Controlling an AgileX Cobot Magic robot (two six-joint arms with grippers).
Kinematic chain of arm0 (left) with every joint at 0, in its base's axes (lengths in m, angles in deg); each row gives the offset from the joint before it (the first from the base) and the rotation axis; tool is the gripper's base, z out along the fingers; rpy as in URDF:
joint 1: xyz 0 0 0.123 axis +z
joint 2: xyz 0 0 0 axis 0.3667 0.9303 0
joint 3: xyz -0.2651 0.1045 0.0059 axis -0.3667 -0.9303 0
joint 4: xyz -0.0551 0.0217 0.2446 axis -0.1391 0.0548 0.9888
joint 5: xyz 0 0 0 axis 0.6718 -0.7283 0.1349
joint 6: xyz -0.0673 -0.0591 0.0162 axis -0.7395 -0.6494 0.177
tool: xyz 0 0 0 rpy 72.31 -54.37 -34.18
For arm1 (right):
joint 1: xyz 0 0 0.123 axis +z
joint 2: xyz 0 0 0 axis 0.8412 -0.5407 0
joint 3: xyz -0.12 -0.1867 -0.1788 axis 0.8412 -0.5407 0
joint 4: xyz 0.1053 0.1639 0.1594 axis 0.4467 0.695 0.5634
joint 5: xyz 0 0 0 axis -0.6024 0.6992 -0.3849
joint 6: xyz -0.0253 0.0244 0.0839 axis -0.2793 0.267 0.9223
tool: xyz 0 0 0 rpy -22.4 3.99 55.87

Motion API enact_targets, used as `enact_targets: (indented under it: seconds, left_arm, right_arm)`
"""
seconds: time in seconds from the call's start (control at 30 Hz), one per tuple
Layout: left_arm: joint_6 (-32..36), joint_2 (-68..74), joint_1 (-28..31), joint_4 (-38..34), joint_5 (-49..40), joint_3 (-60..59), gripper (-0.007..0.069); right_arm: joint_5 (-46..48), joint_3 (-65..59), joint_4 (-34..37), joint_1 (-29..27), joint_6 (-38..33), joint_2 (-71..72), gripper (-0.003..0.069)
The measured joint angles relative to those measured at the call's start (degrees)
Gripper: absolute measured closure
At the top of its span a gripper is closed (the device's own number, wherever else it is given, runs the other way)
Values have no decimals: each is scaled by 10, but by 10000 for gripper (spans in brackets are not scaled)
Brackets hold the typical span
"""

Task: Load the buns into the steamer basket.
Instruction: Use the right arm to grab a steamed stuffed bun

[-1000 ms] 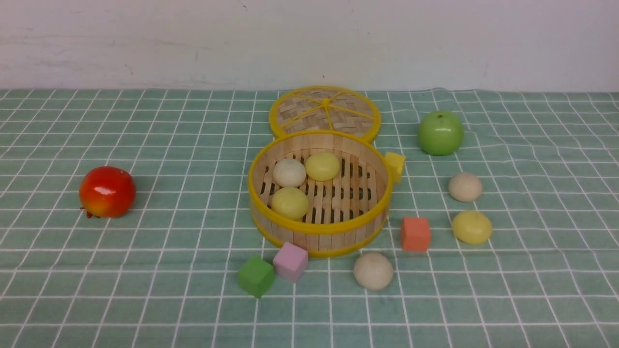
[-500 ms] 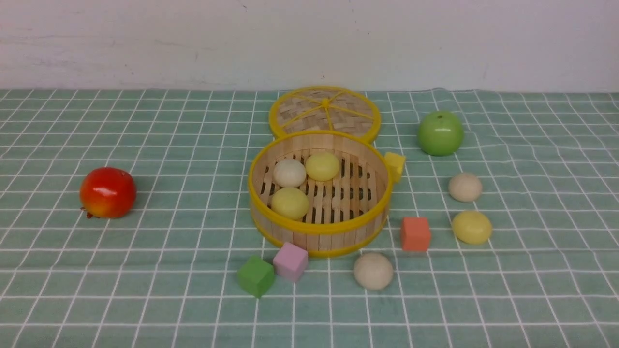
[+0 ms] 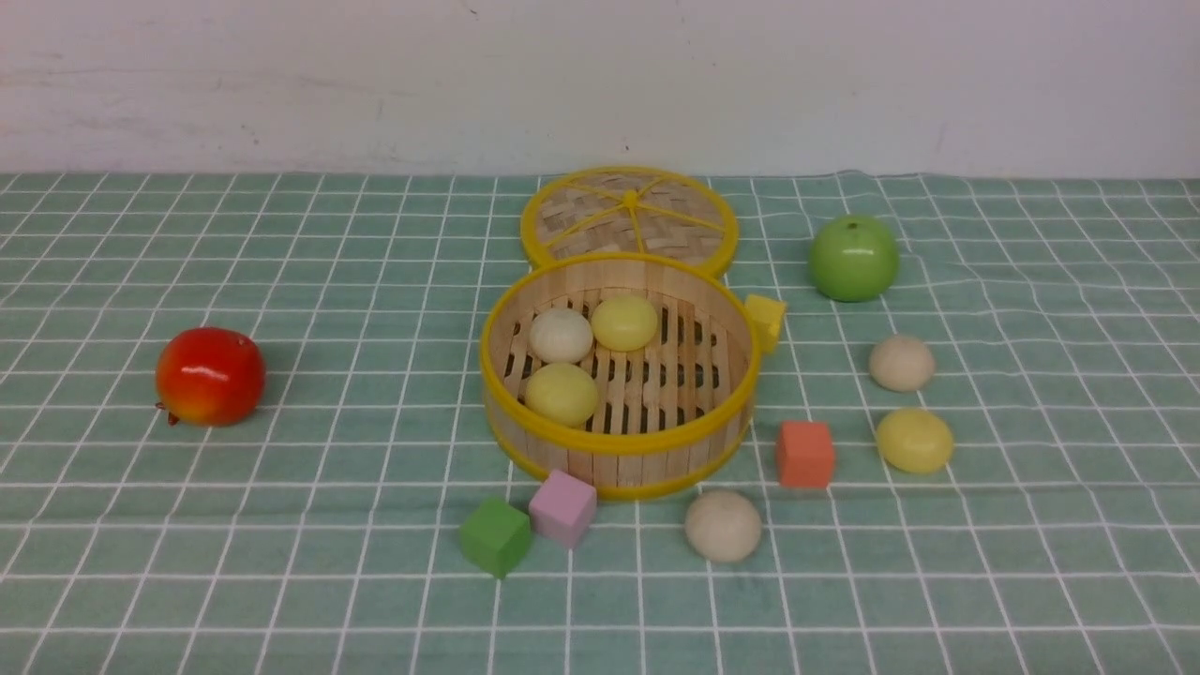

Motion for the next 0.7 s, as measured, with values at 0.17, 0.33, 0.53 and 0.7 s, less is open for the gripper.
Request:
enact_targets:
  seconds: [0.17,0.33,0.53,0.7]
  left_arm:
    - [0,0,0,0,0,0,620]
    - [0,0,0,0,0,0,615]
    - [0,0,0,0,0,-1,606]
    - [0,0,0,1,0,-1,603]
  right_arm:
    - [0,0,0,0,0,0,419]
    - [-20,-3,20,0,0,0,419]
    - [-149,-7,111,0,0,0,419]
    - [-265,-7,193,0,-2,0,419]
